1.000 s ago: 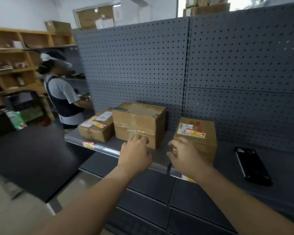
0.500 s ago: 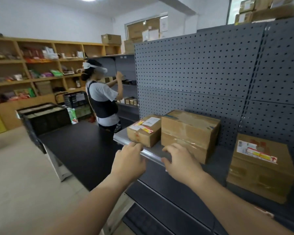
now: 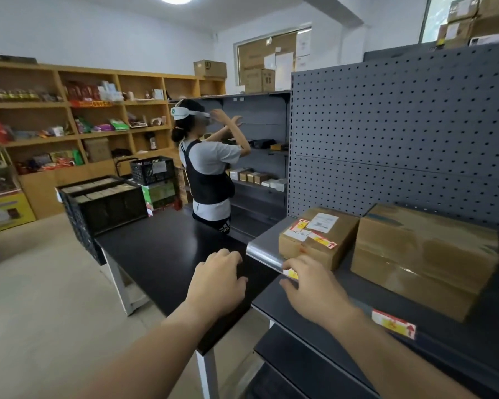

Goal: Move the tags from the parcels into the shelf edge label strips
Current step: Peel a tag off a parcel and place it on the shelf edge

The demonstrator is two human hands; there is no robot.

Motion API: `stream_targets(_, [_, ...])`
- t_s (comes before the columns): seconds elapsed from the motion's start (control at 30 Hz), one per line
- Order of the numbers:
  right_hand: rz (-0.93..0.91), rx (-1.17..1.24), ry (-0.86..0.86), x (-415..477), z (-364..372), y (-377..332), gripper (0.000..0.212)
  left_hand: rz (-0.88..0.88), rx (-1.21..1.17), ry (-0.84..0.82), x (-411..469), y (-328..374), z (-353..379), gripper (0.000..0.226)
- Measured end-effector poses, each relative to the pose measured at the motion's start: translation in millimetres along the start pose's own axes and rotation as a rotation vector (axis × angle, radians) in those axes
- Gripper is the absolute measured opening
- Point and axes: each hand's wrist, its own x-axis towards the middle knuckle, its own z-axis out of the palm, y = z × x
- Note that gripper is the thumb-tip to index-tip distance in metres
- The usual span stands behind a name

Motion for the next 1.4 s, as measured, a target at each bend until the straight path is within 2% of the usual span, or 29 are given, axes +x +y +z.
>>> stream_targets(0.27, [0.065, -0.09, 0.027, 74, 28, 9, 0.026, 0.026, -0.018, -0.02, 66, -56, 26, 0.041])
stream_targets(0.53, [0.273, 0.008, 0.157, 148, 29, 79, 0.035, 0.17, -0.042, -0.084, 172, -58, 75, 0.032])
stream_targets(0.7, [0.351, 0.003, 0.193, 184, 36, 103, 0.038, 0.257, -0.098, -0.114, 231, -48, 106, 0.037])
stream_targets(0.9, [0.444, -0.08, 0.173, 210, 44, 121, 0.036, 0.318, -0.202, -0.223, 276, -28, 143, 0.03])
stream_targets(1.03, [0.517, -0.156, 0.173, 225, 52, 129, 0.033, 0.36, -0.289, -0.332, 299, -22, 170, 0.037])
stream_targets(1.17, [0.593, -0.246, 0.163, 241, 56, 134, 0.029, 0.357, -0.357, -0.401, 320, -17, 191, 0.036])
stream_targets(1.4, [0.615, -0.334, 0.119, 266, 65, 142, 0.03, 0.317, -0.498, -0.532, 333, -16, 211, 0.028])
